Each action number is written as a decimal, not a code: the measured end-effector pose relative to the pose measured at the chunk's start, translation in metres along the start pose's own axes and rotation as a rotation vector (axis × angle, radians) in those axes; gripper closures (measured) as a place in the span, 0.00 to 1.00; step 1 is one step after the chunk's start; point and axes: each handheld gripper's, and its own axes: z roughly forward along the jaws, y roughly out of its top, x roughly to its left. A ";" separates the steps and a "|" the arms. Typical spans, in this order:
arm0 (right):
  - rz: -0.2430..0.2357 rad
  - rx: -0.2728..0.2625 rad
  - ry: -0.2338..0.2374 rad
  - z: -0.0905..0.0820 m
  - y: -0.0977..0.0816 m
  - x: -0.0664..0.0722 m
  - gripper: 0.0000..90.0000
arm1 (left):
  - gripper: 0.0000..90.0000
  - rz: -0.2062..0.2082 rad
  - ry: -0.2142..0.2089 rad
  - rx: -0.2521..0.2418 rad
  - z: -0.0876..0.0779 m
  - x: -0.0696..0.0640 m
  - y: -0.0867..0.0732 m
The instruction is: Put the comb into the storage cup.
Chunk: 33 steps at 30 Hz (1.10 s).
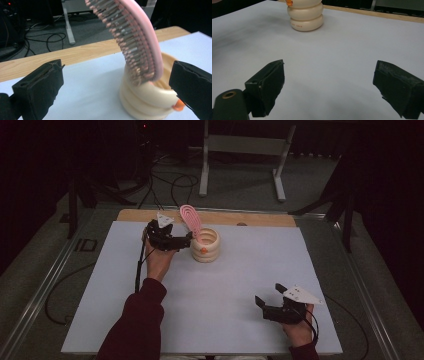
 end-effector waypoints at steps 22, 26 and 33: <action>-0.006 -0.005 0.008 0.001 0.001 0.002 0.12 | 0.00 0.073 -0.042 0.031 -0.047 0.008 -0.044; -0.006 -0.004 0.008 0.001 0.001 0.004 0.12 | 0.00 0.089 -0.039 0.032 -0.058 0.010 -0.054; -0.008 -0.010 0.011 0.002 0.002 0.005 0.12 | 0.00 0.083 -0.043 0.020 -0.074 0.013 -0.073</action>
